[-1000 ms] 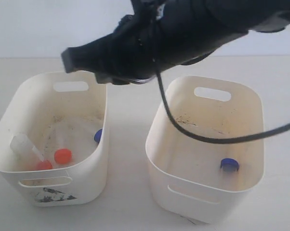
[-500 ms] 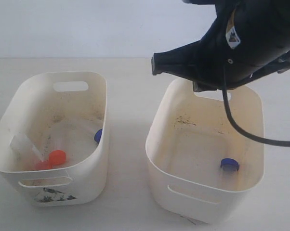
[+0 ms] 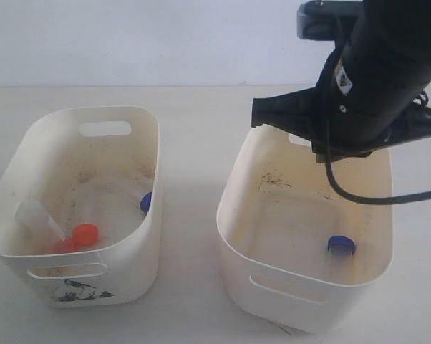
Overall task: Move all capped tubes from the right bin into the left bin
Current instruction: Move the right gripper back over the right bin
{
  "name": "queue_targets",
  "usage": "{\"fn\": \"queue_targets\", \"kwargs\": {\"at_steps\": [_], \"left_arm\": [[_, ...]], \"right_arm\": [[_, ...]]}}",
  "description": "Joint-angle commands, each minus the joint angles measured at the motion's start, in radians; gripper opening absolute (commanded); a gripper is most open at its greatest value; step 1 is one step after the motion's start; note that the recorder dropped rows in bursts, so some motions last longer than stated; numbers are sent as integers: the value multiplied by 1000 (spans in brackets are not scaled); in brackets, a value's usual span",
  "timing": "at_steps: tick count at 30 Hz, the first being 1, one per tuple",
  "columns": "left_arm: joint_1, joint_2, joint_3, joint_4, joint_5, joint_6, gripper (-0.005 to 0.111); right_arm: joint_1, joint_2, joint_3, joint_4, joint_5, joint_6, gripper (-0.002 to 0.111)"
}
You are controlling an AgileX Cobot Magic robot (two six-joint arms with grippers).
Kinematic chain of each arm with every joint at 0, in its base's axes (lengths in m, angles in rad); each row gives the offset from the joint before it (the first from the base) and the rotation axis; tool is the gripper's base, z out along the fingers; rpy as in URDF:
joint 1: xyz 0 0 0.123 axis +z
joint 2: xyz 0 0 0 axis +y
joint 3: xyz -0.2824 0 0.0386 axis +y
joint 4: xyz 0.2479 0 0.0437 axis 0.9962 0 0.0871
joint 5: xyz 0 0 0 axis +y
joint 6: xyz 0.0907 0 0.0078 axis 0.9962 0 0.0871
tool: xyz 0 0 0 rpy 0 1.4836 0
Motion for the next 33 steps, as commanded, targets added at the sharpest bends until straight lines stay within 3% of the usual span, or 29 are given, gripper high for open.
{"fn": "queue_targets", "kwargs": {"at_steps": [1,9,17,24,33], "left_arm": [[0,0,-4,-1,-2,-10,4],[0,0,-4,-1,-2,-10,4],[0,0,-4,-1,-2,-10,4],[0,0,-4,-1,-2,-10,4],[-9,0,-4,-1,-2,-10,4]], "right_arm": [[-46,43,-7,87,5,-46,1],[-52,143,-177,57,75,-115,1],[-52,160,-176,134,123,-216,1],[-257,160,-176,457,127,-256,1],[-271,165,-176,495,134,-188,1]]}}
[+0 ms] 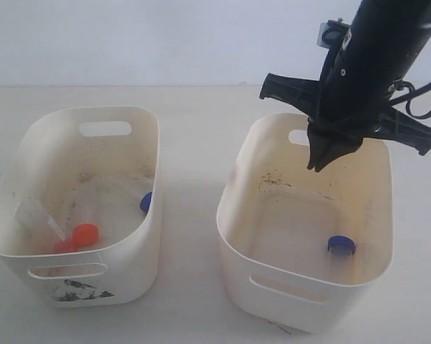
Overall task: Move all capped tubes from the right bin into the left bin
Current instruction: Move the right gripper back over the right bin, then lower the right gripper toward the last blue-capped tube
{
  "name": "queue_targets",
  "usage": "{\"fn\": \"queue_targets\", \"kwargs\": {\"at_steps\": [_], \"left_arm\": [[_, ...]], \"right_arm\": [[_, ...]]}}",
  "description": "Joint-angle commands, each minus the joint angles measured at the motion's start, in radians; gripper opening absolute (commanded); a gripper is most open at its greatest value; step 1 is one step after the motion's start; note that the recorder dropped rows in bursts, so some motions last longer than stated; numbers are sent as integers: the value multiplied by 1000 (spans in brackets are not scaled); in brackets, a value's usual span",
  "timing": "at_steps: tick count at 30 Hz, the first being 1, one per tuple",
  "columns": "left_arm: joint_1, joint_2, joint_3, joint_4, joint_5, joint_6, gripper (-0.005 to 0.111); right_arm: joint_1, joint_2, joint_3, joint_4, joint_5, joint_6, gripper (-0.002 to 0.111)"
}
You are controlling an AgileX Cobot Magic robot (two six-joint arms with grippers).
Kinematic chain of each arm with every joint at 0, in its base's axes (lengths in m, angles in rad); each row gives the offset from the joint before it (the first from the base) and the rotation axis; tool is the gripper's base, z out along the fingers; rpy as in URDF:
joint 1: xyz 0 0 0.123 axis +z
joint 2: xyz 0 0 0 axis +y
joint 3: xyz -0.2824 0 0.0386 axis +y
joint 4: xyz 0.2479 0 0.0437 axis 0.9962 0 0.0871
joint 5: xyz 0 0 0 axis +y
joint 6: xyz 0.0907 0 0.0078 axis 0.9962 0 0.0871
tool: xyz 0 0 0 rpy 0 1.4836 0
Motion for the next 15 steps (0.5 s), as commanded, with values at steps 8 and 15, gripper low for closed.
{"fn": "queue_targets", "kwargs": {"at_steps": [8,15], "left_arm": [[-25,0,-4,-1,-2,-10,4],[-25,0,-4,-1,-2,-10,4]], "right_arm": [[-6,71,-5,27,27,8,1],[-6,137,-5,27,7,6,1]]}}
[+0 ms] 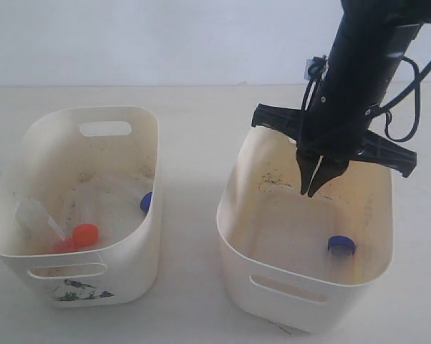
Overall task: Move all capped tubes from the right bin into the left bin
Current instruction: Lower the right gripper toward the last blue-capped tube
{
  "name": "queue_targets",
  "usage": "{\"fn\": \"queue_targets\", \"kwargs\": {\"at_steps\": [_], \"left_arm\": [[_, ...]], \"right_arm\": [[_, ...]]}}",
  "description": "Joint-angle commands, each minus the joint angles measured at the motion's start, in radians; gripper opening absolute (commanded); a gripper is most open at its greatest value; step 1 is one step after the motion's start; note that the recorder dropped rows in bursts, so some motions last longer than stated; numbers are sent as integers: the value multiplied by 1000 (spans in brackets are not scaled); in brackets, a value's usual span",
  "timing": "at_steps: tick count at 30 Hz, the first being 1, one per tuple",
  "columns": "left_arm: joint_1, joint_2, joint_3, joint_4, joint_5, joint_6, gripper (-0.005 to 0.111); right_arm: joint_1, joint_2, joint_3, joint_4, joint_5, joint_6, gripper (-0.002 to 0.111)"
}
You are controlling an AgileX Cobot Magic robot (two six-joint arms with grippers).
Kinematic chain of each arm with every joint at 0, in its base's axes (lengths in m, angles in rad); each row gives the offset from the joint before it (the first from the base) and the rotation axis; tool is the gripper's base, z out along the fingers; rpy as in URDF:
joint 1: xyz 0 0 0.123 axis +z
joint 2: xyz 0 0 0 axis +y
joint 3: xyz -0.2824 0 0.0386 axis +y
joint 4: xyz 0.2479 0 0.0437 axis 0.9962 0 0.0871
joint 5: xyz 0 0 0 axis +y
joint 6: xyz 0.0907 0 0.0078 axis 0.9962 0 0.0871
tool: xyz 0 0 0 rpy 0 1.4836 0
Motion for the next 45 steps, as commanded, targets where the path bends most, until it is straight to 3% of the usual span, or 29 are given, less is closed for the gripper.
{"fn": "queue_targets", "kwargs": {"at_steps": [1,34,45], "left_arm": [[-6,0,-4,-1,-2,-10,4],[-6,0,-4,-1,-2,-10,4],[-4,0,-4,-1,-2,-10,4]], "right_arm": [[-5,38,-4,-2,-19,-8,1],[-3,149,-1,-68,-93,-36,1],[44,149,-1,-123,-74,-2,1]]}}
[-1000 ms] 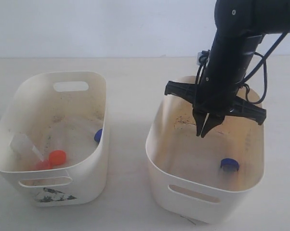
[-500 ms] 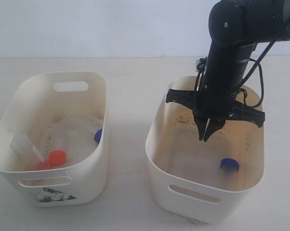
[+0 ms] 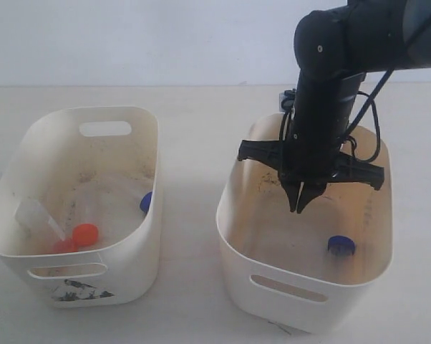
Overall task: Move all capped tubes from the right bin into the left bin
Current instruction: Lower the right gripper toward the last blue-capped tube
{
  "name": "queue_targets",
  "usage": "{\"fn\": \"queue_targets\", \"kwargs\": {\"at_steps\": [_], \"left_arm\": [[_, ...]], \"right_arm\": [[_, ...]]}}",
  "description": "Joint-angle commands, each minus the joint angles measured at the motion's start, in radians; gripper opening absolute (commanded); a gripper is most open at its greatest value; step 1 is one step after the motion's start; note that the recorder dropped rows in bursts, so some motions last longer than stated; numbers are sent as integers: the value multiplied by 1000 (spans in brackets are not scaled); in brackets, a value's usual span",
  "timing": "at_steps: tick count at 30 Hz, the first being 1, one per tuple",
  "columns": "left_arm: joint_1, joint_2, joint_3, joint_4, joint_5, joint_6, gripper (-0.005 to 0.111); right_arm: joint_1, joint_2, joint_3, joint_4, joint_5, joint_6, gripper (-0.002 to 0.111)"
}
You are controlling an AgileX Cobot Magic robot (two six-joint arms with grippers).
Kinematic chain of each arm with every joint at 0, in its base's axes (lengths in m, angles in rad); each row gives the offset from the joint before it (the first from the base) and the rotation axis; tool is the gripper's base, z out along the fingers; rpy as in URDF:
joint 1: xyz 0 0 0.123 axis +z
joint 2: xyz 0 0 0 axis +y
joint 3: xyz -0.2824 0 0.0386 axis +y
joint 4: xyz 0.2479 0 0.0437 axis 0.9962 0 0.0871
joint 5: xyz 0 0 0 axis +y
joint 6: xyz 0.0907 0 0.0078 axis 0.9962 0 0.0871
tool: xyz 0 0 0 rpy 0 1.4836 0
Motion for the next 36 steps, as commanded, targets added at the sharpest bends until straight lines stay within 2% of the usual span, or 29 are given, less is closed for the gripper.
{"fn": "queue_targets", "kwargs": {"at_steps": [1,11,22,36], "left_arm": [[-4,0,-4,-1,-2,-10,4],[-4,0,-4,-1,-2,-10,4],[-4,0,-4,-1,-2,-10,4],[-4,0,-4,-1,-2,-10,4]], "right_arm": [[1,-1,-1,-23,44,14,1],[1,-1,6,-6,58,12,1],[1,-1,115,8,3,10,1],[1,-1,115,19,72,-79,1]]}}
